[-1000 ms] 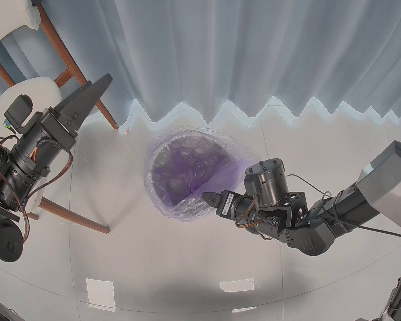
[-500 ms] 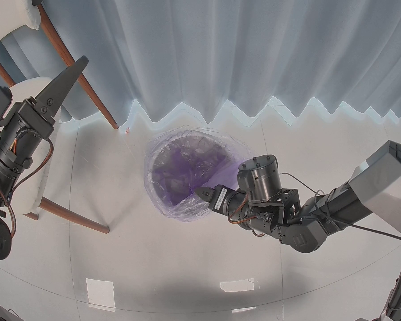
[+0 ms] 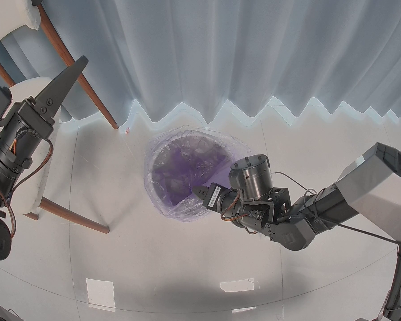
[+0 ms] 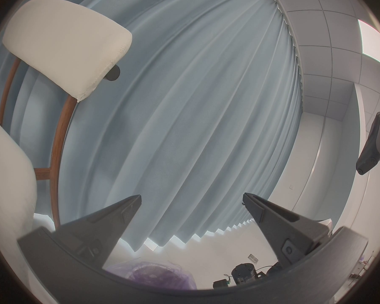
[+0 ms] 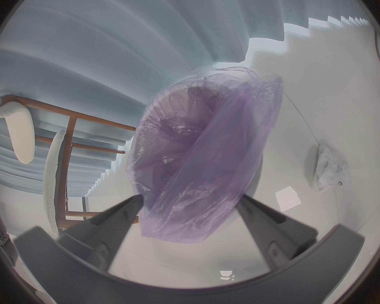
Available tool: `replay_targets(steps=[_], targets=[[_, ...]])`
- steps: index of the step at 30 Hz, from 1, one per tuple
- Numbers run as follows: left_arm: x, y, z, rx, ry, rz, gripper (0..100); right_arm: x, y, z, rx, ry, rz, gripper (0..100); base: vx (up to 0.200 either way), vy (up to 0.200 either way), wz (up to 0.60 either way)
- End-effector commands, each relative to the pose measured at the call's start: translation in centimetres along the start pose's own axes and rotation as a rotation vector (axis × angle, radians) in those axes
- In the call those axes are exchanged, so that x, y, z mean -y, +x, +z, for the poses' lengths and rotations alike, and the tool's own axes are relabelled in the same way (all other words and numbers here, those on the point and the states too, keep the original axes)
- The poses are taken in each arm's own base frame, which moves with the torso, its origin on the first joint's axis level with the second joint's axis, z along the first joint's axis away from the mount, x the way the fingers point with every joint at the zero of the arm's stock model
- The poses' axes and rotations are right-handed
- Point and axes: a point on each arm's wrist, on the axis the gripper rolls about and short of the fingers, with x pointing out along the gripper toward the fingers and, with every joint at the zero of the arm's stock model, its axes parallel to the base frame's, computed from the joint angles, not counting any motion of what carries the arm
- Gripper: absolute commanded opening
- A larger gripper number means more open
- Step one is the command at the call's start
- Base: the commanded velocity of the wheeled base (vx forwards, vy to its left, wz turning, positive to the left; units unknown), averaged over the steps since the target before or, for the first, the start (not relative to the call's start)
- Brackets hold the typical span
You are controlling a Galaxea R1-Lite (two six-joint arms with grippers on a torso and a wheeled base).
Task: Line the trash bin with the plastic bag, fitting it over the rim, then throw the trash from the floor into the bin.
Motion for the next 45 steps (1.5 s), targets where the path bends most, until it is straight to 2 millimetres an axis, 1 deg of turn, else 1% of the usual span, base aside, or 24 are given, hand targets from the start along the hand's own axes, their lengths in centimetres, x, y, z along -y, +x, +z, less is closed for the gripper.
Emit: replay_targets(steps=[1,8,10,11,18,21,23,24,27,28,29,33,34,38,41,42,44,45], targets=[[0.0,0.0,-0.2,-0.005,-0.004,-0.001,100,0.1,0.3,-0.3,-0.006,-0.003,-0.004,0,0.0,0.0,0.0],[0.1,0.0,-0.3,-0.009,-0.005,-0.004,100,0.0,-0.3,-0.5,-0.016,-0.007,-0.003,0,0.0,0.0,0.0],[0.1,0.0,-0.3,-0.01,-0.006,-0.003,100,0.3,-0.6,-1.0,-0.033,-0.012,-0.014,0,0.0,0.0,0.0],[0.1,0.0,-0.3,-0.01,-0.006,-0.003,100,0.7,-0.9,-1.4,-0.048,-0.015,-0.028,0,0.0,0.0,0.0],[0.1,0.0,-0.4,-0.014,-0.008,-0.003,100,1.8,-3.1,-4.2,-0.131,-0.03,-0.064,0,0.0,0.0,0.0],[0.0,-0.1,-0.5,-0.016,-0.009,-0.002,100,2.8,-3.2,-5.5,-0.152,-0.037,-0.076,0,0.0,0.0,0.0],[0.1,-0.1,-0.4,-0.015,-0.009,-0.002,100,3.6,-2.8,-6.4,-0.157,-0.039,-0.083,0,0.0,0.0,0.0],[0.1,-0.1,-0.4,-0.015,-0.009,-0.002,100,3.6,-2.8,-6.4,-0.157,-0.039,-0.083,0,0.0,0.0,0.0],[0.1,-0.1,-0.5,-0.017,-0.01,-0.003,100,5.6,-1.1,-8.5,-0.17,-0.049,-0.1,0,0.0,0.0,0.0],[0.1,-0.1,-0.5,-0.018,-0.011,-0.003,100,5.7,-0.9,-8.6,-0.169,-0.05,-0.1,0,0.0,0.0,0.0],[0.1,-0.2,-0.6,-0.023,-0.014,-0.001,100,6.4,0.0,-9.4,-0.165,-0.048,-0.1,0,0.0,0.0,0.0],[0.2,-0.2,-0.8,-0.028,-0.019,-0.005,100,7.9,1.7,-11.1,-0.167,-0.066,-0.105,0,0.0,0.0,0.0],[0.2,-0.2,-0.8,-0.028,-0.019,-0.005,100,7.9,1.7,-11.1,-0.167,-0.066,-0.105,0,0.0,0.0,0.0],[0.2,-0.2,-0.8,-0.028,-0.018,-0.005,100,8.6,3.2,-10.1,-0.122,-0.082,-0.102,0,0.0,0.0,0.0],[0.2,-0.2,-0.8,-0.028,-0.018,-0.005,100,9.6,4.2,-9.7,-0.107,-0.1,-0.123,0,0.0,0.0,0.0],[0.2,-0.2,-0.8,-0.028,-0.018,-0.005,100,9.7,4.3,-9.7,-0.108,-0.101,-0.125,0,0.0,0.0,0.0],[0.2,-0.2,-0.8,-0.029,-0.019,-0.006,100,11.0,5.5,-9.7,-0.099,-0.116,-0.148,0,0.0,0.0,0.0],[0.2,-0.1,-0.9,-0.031,-0.02,-0.006,100,11.2,6.0,-9.7,-0.095,-0.122,-0.151,0,0.0,0.0,0.0]])
